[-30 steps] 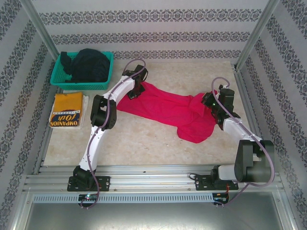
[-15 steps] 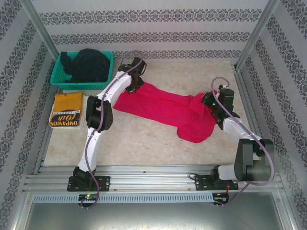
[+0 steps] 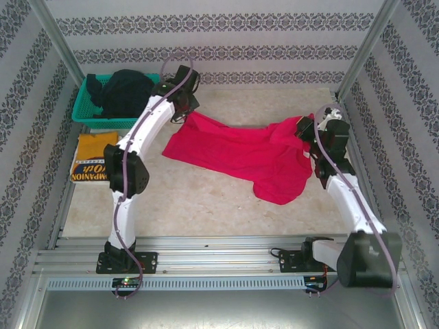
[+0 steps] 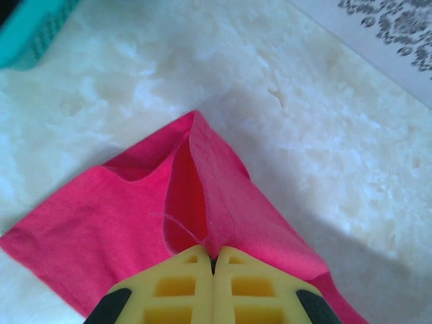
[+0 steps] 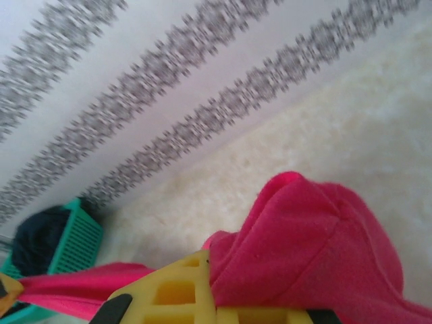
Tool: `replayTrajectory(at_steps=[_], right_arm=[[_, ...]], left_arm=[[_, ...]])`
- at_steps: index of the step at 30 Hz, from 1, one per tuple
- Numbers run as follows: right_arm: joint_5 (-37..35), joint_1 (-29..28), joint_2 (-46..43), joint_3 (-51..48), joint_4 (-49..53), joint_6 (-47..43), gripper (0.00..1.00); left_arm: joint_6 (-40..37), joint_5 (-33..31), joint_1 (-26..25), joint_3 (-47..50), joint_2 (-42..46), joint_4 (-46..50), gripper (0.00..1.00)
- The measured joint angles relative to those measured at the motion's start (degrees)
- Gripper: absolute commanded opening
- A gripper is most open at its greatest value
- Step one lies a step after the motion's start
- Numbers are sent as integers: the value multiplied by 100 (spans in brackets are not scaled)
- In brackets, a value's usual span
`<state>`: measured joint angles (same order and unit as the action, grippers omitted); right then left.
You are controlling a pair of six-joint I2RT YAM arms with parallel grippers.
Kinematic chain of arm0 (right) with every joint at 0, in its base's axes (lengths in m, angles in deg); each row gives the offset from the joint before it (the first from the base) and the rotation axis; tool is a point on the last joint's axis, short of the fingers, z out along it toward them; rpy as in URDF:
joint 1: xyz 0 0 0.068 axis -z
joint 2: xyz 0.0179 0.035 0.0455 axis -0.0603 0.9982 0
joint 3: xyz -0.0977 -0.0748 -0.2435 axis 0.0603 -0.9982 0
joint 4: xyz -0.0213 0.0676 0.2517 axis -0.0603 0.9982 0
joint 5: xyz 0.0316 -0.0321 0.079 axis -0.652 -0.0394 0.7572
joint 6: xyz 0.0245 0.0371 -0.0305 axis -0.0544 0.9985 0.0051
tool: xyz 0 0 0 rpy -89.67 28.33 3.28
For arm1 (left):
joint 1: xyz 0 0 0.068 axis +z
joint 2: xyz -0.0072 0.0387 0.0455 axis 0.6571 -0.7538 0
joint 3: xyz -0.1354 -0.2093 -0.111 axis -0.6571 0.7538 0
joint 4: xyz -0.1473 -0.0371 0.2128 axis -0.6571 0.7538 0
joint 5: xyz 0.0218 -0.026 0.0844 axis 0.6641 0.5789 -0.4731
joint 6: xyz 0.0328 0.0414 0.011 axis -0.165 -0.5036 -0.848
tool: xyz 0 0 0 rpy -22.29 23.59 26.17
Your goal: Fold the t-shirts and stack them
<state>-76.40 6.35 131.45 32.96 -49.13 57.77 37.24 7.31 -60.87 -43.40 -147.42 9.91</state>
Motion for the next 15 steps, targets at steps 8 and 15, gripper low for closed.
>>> replayTrajectory(at_steps=[8,15], right_arm=[[-92,0,-1714,7,876,-280,0],[-72,-4,-2350,9,1644,-297,0]], left_arm=[[-35,155,507,3010,2555,-1309,0],[-74,280,603,3735,3246,-1676,0]])
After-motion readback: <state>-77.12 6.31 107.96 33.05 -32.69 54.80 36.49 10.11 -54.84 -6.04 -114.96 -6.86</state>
